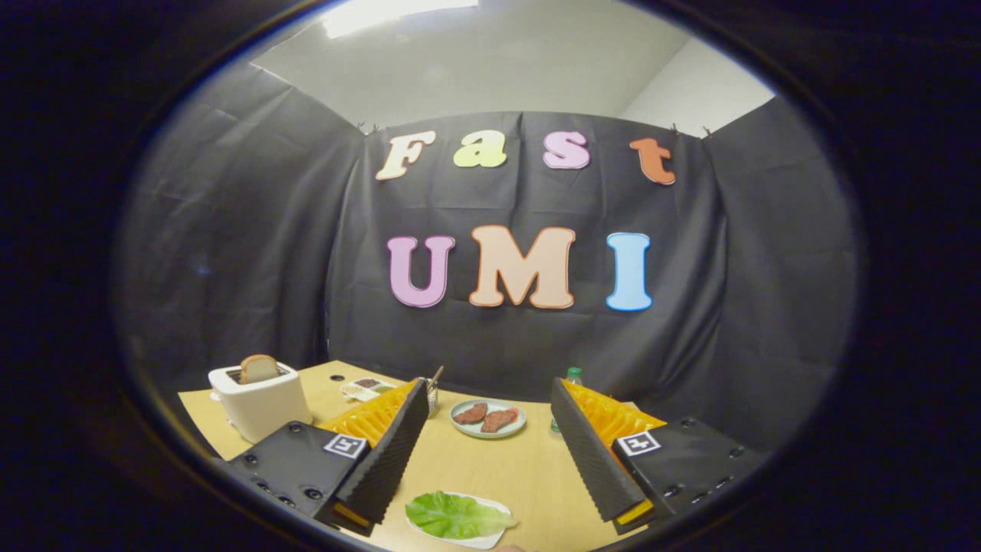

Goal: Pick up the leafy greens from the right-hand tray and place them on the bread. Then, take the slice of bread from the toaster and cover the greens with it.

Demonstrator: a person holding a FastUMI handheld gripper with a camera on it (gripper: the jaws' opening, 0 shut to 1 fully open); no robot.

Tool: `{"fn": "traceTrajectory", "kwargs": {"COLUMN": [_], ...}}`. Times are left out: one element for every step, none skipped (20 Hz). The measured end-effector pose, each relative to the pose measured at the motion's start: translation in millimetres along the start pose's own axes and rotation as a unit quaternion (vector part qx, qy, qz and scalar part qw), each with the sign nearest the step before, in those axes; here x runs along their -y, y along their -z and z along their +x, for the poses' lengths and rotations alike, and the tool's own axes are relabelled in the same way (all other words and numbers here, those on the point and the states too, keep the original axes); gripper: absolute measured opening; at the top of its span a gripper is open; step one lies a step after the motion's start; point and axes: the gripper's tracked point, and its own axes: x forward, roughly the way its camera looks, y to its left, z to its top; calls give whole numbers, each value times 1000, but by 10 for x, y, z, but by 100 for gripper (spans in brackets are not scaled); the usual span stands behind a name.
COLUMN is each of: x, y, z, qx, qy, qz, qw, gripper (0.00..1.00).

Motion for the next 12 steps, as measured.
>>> {"fn": "traceTrajectory", "kwargs": {"x": [8, 5, 9, 33, 41, 28, 12, 0, -10, -22, -36, -38], "y": [74, 163, 231, 285, 330, 400, 469, 536, 581, 642, 703, 779], "z": [39, 64, 91, 123, 147, 186, 224, 259, 297, 320, 356, 380], "qx": [-11, -21, -30, -35, -40, -45, -52, -58, -63, -69, -73, -81], "qy": [-9, -17, -24, -27, -32, -38, -45, -54, -60, -67, -74, -80], "qz": [-4, -9, -15, -21, -27, -33, -39, -43, -47, -51, -54, -58], "qw": [1000, 1000, 999, 999, 998, 998, 997, 996, 995, 994, 993, 992], "gripper": [100, 100, 100, 100, 100, 100, 100, 100, 100, 100, 100, 100]}}
